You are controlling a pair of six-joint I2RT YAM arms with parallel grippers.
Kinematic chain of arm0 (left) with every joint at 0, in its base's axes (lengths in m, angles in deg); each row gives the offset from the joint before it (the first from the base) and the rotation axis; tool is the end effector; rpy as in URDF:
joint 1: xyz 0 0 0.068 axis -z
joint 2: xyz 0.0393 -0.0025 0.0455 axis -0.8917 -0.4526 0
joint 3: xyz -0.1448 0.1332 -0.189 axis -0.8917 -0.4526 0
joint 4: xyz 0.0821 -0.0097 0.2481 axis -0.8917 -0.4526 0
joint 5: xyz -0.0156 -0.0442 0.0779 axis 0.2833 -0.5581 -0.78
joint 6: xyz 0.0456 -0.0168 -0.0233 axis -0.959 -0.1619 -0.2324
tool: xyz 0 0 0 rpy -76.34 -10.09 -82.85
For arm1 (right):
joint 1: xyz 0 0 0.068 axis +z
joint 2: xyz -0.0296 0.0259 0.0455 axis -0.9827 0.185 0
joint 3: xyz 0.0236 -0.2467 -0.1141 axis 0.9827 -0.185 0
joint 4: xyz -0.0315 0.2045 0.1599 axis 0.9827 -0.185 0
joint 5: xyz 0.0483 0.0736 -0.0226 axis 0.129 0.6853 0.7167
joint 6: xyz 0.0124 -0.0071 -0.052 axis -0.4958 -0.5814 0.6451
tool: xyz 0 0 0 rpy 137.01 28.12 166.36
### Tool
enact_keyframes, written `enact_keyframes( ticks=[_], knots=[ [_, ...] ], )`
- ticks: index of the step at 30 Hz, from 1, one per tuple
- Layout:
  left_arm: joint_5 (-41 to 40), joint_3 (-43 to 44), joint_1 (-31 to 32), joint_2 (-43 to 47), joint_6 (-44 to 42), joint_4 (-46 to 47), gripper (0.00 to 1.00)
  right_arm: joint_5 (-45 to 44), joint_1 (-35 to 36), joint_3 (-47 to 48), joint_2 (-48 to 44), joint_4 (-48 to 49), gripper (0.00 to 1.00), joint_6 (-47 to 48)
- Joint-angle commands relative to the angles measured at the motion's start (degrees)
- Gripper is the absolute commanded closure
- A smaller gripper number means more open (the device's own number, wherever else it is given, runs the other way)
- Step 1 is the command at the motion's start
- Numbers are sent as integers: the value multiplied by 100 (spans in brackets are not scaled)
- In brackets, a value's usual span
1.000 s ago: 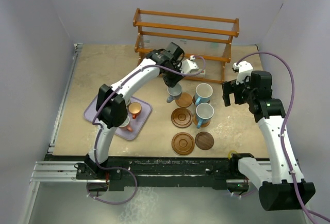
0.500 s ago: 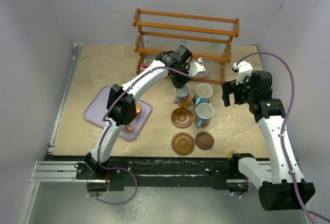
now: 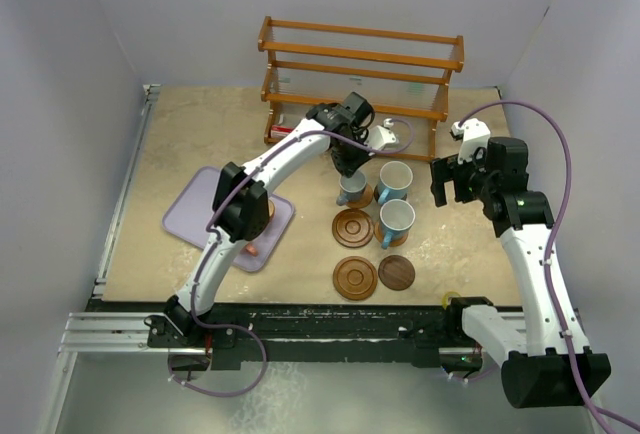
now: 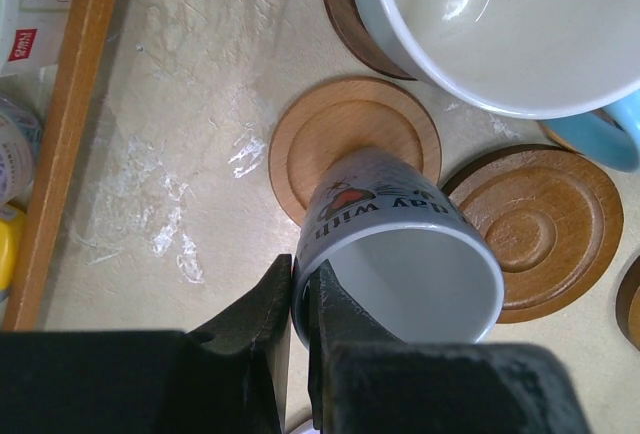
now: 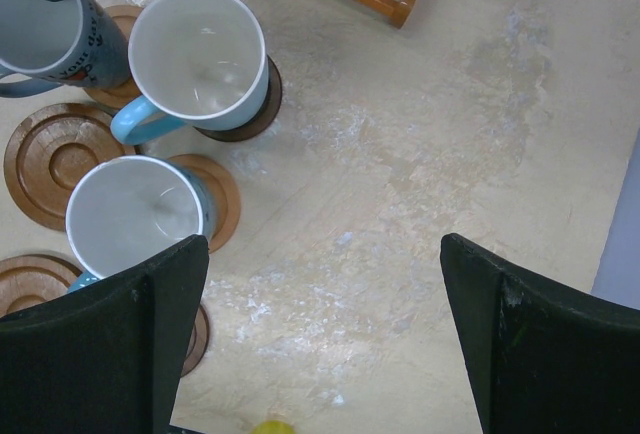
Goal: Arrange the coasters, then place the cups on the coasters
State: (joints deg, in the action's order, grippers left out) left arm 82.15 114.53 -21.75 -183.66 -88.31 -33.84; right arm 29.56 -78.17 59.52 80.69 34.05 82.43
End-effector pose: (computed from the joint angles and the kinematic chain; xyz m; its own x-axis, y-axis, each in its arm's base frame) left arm 0.3783 -0.3442 0.2382 -0.3148 0.8154 -0.4858 0.9360 0.3516 -0.0163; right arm 0.2018 0.0086 0.3517 -0.4889 -0.1863 -0.8522 -0.2183 0.9720 -0.0873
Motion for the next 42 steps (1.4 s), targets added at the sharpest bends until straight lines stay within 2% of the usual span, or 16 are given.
enact_keyframes(
  ticks=[1,13,23,28,34,42],
  knots=[
    [247,331,29,58,-23,6,97,146,-20,-1,-119,101,0,-13],
    [274,468,41,-127,-25,-35,96,163,-20,-14,-119,100,0,-4],
    [247,624,106,-221,-85,-55,86,181,-25,-15,-117,90,0,7],
    [224,657,118,-149,-103,-73,76,205,-29,-16,-112,89,0,4],
    [62,563,117,303,-128,-33,62,222,-29,-16,-121,90,0,4],
    [-513,-662,113,1604,-311,581,52,225,-32,-7,-140,88,0,20]
  ],
)
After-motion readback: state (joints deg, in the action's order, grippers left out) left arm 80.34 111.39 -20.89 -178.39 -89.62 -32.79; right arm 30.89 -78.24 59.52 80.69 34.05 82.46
